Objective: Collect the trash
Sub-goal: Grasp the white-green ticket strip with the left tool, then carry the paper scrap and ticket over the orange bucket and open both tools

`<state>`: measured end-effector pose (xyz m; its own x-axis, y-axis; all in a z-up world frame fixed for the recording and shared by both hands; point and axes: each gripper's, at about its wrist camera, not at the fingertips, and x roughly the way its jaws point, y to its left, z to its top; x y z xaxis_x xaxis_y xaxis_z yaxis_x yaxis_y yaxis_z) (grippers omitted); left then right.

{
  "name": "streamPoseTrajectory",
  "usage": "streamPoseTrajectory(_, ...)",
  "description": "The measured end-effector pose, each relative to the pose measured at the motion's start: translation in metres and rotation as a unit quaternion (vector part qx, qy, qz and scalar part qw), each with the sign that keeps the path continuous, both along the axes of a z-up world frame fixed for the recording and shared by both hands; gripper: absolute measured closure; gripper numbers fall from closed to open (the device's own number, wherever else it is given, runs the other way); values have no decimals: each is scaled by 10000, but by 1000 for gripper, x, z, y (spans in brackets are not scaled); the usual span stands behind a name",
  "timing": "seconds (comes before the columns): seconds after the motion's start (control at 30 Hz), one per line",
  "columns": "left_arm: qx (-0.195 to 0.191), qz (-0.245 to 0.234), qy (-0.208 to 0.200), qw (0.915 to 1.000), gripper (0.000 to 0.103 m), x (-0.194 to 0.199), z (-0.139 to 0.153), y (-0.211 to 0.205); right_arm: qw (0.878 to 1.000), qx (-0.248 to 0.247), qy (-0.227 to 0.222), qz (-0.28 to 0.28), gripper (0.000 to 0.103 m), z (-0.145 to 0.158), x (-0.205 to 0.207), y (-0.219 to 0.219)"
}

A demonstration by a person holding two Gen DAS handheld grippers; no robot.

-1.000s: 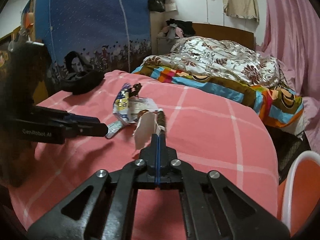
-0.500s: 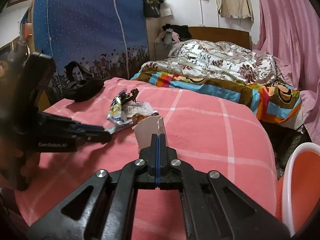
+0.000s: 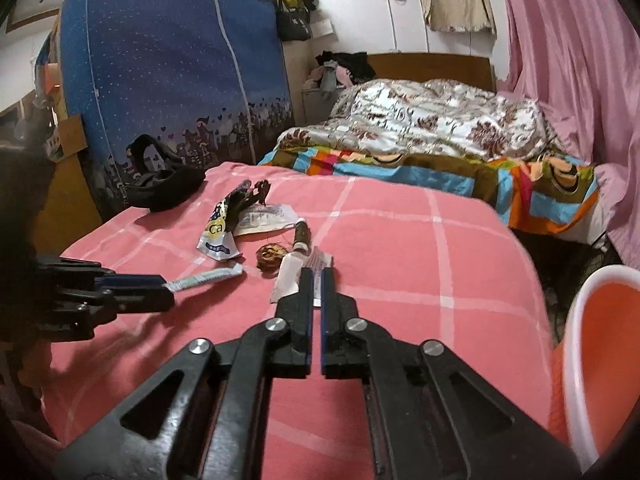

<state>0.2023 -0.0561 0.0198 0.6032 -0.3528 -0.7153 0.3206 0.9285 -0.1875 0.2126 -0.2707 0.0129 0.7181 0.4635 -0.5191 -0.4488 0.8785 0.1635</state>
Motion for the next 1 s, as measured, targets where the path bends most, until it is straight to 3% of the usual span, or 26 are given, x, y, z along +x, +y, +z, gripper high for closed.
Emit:
streamPoseTrajectory(0.07, -2, 140, -46, 9999, 87, 0, 0, 3, 10000, -16, 55, 47, 84, -2, 3, 6)
streamPoseTrajectory(0.1, -15, 190, -44, 9998, 87, 1, 0, 5, 10000, -27, 74, 49, 65, -3, 4, 7)
streamPoseTrajectory(0.13, -27, 251, -40, 9997, 87, 2, -1, 8, 9999, -30, 98, 54, 54, -4, 6, 10)
streamPoseTrajectory(0.37, -113, 307, -11, 9995, 87, 1, -2, 18, 9985, -301, 435, 127, 55, -15, 25, 31)
streamPoseTrajectory(0.5, -211, 277, 25, 9994, 87, -8, -2, 21, 9978, -400, 515, 106, 74, -20, 28, 34)
streamPoseTrajectory(0.63, -390, 242, -80, 9989, 87, -21, -1, 22, 9981, -464, 405, 86, 77, -19, 23, 32)
streamPoseTrajectory(0.8, -422, 161, -448, 9980, 87, -37, 4, 14, 9999, -138, 9, -27, 78, -6, 5, 13)
streamPoseTrajectory(1.0, -510, 4, -1087, 9928, 87, -38, 25, -11, 9934, 392, -920, -559, 77, 24, -25, -32)
